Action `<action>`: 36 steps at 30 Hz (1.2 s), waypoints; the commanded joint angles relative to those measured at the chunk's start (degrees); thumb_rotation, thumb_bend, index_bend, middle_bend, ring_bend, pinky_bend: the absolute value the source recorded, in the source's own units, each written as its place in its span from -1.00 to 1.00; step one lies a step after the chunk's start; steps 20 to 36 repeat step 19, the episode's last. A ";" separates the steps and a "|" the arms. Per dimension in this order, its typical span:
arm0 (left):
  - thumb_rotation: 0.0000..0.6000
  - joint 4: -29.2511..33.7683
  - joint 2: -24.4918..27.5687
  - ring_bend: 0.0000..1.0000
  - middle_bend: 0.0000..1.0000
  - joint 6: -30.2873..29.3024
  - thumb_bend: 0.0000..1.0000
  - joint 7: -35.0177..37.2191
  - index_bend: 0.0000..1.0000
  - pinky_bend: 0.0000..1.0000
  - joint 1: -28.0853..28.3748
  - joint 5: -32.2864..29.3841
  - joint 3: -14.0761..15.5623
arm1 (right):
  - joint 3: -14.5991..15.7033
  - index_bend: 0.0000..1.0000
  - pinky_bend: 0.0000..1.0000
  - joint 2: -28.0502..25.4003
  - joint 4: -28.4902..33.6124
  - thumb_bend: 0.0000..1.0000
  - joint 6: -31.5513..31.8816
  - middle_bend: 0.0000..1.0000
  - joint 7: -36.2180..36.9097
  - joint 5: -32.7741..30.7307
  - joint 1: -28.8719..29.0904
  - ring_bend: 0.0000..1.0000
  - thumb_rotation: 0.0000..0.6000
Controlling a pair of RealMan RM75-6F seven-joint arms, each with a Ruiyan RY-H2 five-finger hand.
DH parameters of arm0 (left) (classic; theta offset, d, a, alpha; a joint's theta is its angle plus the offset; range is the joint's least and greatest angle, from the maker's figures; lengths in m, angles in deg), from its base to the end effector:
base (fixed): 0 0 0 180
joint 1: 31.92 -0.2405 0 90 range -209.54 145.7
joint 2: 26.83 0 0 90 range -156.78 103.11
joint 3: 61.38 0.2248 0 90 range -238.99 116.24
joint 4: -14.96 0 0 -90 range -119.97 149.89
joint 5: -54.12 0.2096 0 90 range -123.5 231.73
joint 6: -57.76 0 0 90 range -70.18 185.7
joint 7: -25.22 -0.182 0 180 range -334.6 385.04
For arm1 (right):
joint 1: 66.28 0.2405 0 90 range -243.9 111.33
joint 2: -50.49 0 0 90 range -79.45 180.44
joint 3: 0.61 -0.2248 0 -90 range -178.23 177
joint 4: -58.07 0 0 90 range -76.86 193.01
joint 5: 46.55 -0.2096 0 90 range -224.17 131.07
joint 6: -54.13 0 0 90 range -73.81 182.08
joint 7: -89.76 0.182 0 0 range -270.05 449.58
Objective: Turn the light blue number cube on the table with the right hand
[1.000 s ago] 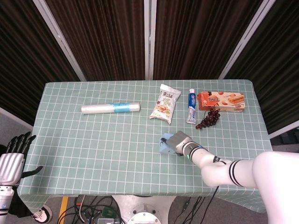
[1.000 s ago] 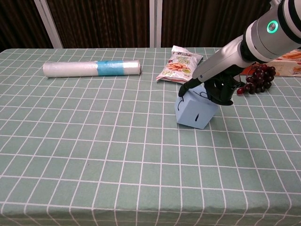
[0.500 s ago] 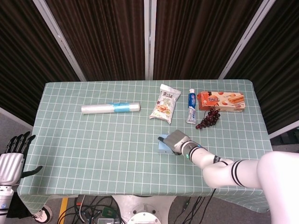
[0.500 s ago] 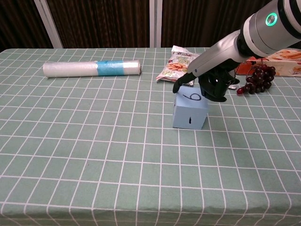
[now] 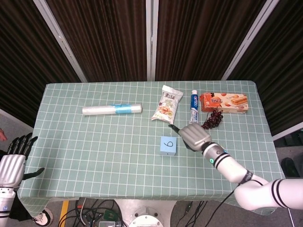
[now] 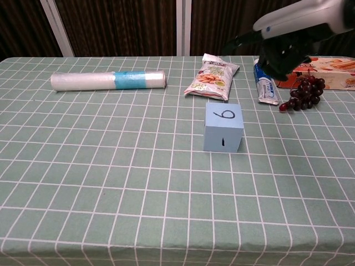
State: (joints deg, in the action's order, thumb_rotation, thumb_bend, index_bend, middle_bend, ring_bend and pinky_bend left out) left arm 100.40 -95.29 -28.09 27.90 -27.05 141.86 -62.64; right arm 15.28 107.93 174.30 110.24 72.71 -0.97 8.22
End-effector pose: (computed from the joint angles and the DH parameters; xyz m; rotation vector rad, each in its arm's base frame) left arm -0.2951 0.2120 0.1299 -1.4129 -0.9030 -0.9139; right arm -0.0763 -0.3297 0.0495 2.1326 -0.8424 0.6237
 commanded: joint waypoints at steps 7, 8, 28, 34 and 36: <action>1.00 1.87 0.02 -1.00 -1.00 0.40 -1.00 -2.27 -0.84 -1.00 0.34 0.47 0.25 | 7.13 -1.00 -1.00 4.14 -10.10 -0.95 41.72 -0.99 1.59 30.36 -41.40 -1.00 0.99; 1.00 2.02 0.06 -1.00 -1.00 0.43 -1.00 -2.43 -0.84 -1.00 0.35 0.53 0.30 | 6.91 -1.00 -1.00 5.41 -12.63 -1.00 43.70 -1.00 3.01 31.78 -43.84 -1.00 0.98; 1.00 3.06 -0.27 -1.00 -1.00 -0.30 -1.00 -3.73 -0.84 -1.00 0.28 1.59 0.62 | 4.41 -1.00 -1.00 13.96 -30.33 -1.00 47.05 -1.00 15.02 36.22 -60.88 -1.00 0.96; 1.00 3.06 -0.27 -1.00 -1.00 -0.30 -1.00 -3.73 -0.84 -1.00 0.28 1.59 0.62 | 4.41 -1.00 -1.00 13.96 -30.33 -1.00 47.05 -1.00 15.02 36.22 -60.88 -1.00 0.96; 1.00 3.06 -0.27 -1.00 -1.00 -0.30 -1.00 -3.73 -0.84 -1.00 0.28 1.59 0.62 | 4.41 -1.00 -1.00 13.96 -30.33 -1.00 47.05 -1.00 15.02 36.22 -60.88 -1.00 0.96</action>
